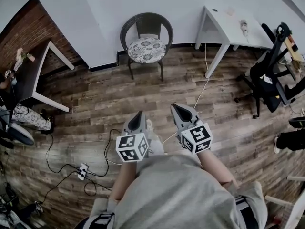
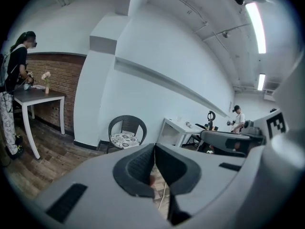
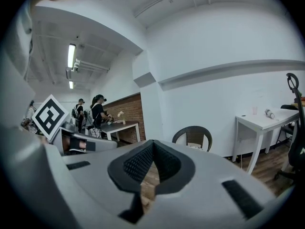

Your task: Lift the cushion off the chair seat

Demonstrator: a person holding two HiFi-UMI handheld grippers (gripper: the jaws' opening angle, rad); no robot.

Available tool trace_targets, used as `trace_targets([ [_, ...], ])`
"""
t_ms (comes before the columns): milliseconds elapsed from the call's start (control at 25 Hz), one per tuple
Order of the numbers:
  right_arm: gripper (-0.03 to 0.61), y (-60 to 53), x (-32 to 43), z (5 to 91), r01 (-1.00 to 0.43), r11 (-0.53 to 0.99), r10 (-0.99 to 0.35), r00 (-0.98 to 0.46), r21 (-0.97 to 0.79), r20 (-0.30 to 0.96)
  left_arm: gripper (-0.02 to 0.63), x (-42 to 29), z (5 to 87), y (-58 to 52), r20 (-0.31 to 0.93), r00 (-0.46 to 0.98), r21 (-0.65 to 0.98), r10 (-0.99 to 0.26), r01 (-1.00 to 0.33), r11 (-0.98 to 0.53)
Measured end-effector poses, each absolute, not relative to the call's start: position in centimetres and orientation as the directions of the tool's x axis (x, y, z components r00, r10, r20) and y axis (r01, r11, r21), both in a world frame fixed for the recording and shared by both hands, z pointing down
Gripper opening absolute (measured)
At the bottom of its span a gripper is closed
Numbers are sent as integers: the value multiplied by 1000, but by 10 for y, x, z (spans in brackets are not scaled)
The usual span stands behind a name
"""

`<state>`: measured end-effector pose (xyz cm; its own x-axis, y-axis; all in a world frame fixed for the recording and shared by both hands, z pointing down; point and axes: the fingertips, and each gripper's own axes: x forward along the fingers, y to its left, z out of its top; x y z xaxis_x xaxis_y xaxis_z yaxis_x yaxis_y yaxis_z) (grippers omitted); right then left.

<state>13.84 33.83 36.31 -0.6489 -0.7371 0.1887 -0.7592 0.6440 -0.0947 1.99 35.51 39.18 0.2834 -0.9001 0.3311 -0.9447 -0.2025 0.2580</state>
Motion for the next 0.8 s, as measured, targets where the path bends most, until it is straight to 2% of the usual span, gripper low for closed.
trace_targets([
  [800,3,164,69,359,-774,628,-747,-629,-83,217,9,-56,394,180,362,292,246,-885,-946,-211],
])
